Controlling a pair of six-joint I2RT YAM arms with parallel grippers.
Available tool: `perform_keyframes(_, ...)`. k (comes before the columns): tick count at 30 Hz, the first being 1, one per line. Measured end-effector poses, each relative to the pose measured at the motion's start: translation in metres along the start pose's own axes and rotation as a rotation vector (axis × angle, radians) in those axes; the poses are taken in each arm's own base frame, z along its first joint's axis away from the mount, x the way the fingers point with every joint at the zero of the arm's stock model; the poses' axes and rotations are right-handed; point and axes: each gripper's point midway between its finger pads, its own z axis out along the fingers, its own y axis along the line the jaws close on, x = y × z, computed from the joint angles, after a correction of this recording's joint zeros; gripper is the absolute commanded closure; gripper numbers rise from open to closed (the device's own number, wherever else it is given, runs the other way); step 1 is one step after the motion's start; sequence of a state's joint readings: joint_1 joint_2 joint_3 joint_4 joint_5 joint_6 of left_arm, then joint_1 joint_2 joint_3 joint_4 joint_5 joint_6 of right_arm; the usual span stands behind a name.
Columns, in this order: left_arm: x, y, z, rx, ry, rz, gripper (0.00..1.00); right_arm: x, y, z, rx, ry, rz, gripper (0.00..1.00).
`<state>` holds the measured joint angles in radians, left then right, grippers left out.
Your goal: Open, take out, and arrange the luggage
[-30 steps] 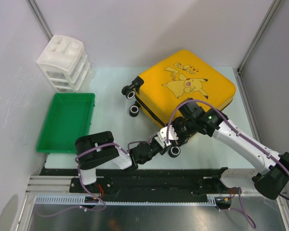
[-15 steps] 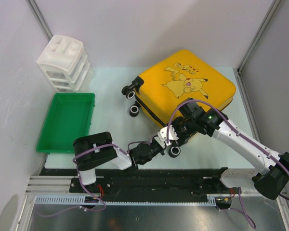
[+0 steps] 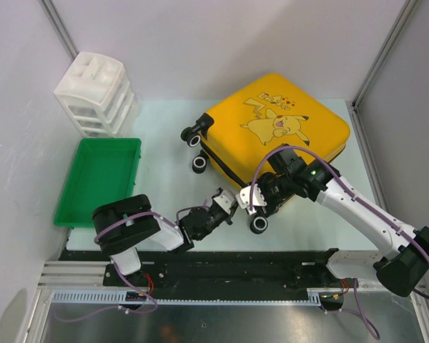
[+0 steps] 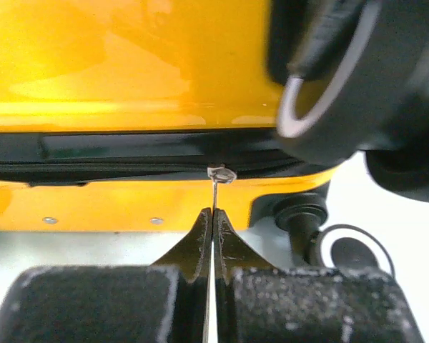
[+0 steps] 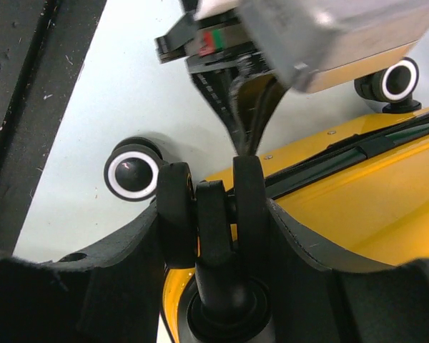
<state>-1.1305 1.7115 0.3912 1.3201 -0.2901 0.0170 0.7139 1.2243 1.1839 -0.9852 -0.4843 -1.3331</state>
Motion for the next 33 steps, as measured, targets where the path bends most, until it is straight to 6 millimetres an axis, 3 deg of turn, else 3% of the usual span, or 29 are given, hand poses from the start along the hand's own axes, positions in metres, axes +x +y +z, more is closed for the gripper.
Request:
perform_keyframes(6,-0.004,0.046,0.003,-0.094,-0.008,-0.004,1.00,0.001,0.001,-0.001,-0.003,0.003,0.003,1.00)
perform_keyframes(20,-0.006,0.212,0.007,-0.393,0.081,-0.109,1.00,0.012,0.004,-0.010,0.028,0.022,0.028,1.00)
perform_keyframes(27,-0.009,0.239,0.002,-0.360,0.112,-0.210,1.00,0.018,0.008,-0.013,0.030,0.031,0.051,1.00)
perform_keyframes(33,-0.030,0.287,0.011,-0.349,0.131,-0.276,1.00,0.020,0.010,-0.016,0.031,0.033,0.060,1.00)
